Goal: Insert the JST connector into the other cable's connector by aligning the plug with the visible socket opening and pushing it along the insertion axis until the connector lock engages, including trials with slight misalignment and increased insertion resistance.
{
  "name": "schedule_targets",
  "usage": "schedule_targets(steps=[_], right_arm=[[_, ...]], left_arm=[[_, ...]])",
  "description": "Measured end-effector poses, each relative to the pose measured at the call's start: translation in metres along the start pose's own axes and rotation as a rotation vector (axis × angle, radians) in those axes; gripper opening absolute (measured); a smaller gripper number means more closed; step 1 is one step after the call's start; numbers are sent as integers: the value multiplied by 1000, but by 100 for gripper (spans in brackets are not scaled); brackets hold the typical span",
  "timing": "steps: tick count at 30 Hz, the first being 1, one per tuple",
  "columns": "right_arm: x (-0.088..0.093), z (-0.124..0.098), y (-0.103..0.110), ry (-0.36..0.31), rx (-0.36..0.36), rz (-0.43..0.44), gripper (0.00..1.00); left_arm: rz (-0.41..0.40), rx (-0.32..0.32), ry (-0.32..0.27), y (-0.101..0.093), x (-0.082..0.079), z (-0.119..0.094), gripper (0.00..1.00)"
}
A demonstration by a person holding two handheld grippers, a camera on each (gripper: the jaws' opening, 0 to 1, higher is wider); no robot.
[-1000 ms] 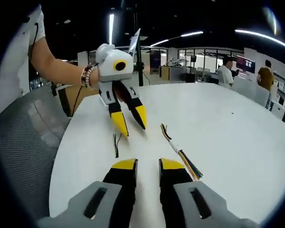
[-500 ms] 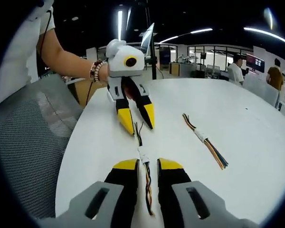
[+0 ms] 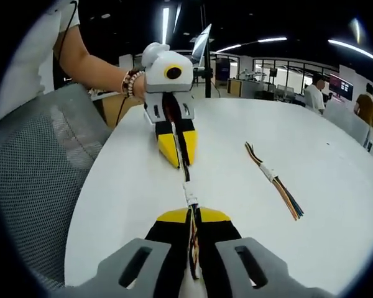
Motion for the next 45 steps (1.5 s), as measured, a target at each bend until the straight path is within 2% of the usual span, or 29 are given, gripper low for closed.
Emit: schedule_targets(steps=[16, 28, 45], right_arm=[[-5, 3, -3, 6, 3, -21, 0], [-14, 6, -28, 10, 27, -42, 0], [-16, 8, -63, 14, 55, -45, 0]], left_arm=[[5, 0, -9, 3, 0, -4, 0], [25, -34, 5, 27, -5, 1, 0], [20, -90, 5, 61, -10, 9, 0]])
Point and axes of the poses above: the point that each gripper's makers call its tool centre point, and the gripper's own axes: z roughly forward along the fingers, y roughly to its left, x roughly out of its underside, the point moved 3 cm from there along -z, roughly backward along the fingers, and after that the axes turned 5 degrees about -x, right-handed, at the moved point
